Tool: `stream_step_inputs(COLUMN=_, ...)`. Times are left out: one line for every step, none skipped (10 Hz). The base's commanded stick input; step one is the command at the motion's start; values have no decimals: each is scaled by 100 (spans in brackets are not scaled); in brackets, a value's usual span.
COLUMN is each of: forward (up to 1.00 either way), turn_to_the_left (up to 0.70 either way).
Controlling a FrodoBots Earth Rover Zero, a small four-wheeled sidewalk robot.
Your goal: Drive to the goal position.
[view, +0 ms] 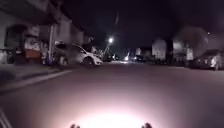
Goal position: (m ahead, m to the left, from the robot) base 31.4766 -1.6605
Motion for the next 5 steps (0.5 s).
stream_step_inputs(forward=100, turn_to_the_left=0)
stream_step_inputs(forward=100, turn_to_the_left=0)
stream_step_inputs(forward=100, turn_to_the_left=0)
stream_step_inputs(forward=100, turn_to_the_left=0)
stream_step_inputs(forward=100, turn_to_the_left=0)
